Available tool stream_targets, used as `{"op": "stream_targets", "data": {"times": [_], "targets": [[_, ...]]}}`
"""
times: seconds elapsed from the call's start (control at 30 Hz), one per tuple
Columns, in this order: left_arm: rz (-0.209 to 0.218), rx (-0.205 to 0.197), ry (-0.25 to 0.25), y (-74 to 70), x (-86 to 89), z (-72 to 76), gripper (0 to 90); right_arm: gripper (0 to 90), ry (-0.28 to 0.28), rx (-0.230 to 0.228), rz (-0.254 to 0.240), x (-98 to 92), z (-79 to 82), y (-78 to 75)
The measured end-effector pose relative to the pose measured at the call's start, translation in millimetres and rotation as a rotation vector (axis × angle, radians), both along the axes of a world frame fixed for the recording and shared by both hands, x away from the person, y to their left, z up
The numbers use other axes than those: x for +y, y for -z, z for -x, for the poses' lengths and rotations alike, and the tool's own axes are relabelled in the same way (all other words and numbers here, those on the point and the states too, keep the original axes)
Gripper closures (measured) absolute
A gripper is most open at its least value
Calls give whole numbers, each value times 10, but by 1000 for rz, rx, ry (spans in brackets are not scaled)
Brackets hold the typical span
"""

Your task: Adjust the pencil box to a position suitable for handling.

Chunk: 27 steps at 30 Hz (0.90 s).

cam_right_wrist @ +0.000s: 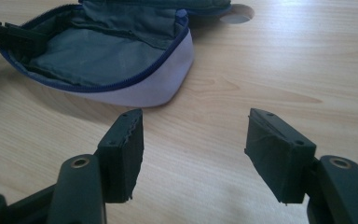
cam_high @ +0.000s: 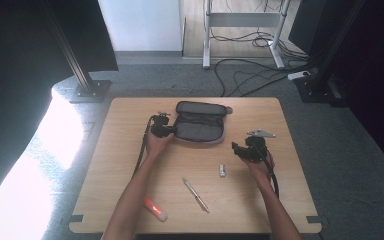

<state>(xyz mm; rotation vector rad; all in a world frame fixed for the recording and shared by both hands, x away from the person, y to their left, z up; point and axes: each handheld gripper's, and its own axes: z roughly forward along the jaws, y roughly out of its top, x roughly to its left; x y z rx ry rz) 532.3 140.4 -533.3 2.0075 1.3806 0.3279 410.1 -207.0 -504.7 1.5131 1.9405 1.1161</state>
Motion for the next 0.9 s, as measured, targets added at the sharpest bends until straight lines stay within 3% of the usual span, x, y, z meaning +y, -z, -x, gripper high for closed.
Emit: {"op": "stream_targets", "data": {"times": [0.27, 0.9], "targets": [[3, 4, 5, -1, 14, 0, 707, 379, -10, 6, -3, 113, -155, -46], [-1, 4, 6, -2, 14, 6, 708, 382, -46, 15, -7, 326, -346, -89]]}}
